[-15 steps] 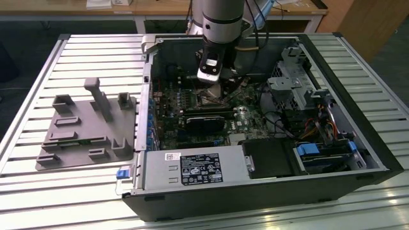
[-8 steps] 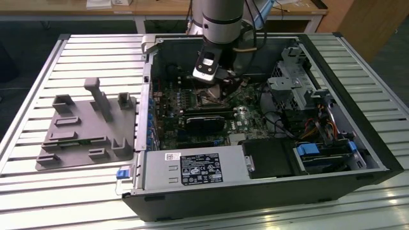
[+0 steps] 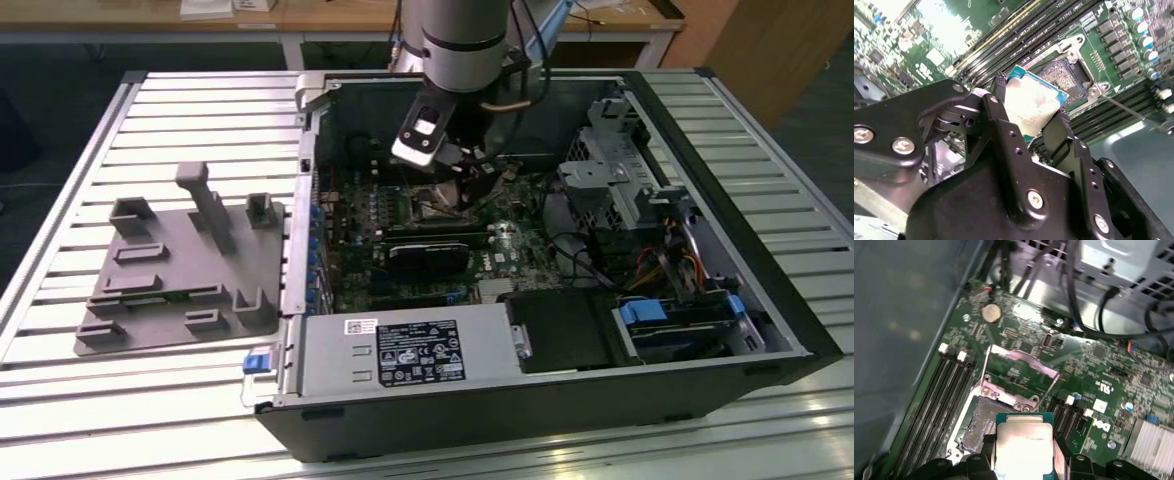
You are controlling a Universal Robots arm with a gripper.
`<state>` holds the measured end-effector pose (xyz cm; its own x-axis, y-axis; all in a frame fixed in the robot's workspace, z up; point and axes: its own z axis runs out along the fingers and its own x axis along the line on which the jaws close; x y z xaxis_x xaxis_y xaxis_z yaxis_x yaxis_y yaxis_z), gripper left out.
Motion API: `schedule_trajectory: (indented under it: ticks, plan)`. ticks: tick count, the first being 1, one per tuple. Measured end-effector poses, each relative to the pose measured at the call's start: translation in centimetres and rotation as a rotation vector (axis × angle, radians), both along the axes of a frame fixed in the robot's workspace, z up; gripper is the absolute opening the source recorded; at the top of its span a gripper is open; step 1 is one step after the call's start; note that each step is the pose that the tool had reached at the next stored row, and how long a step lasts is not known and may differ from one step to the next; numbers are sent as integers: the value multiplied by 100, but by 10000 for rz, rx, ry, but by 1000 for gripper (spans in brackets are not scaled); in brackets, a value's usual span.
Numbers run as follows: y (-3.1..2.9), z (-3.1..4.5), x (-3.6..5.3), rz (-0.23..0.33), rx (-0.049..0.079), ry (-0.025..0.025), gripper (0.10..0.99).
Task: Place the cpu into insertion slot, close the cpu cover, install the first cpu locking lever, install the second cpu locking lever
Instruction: 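Place the cpu into insertion slot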
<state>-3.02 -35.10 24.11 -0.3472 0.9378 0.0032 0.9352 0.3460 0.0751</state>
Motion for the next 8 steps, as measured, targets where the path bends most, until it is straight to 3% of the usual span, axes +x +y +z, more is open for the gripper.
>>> schedule_trajectory:
  ticks: [8]
  plan:
    - [0,-13,0,-1466,0,0,541]
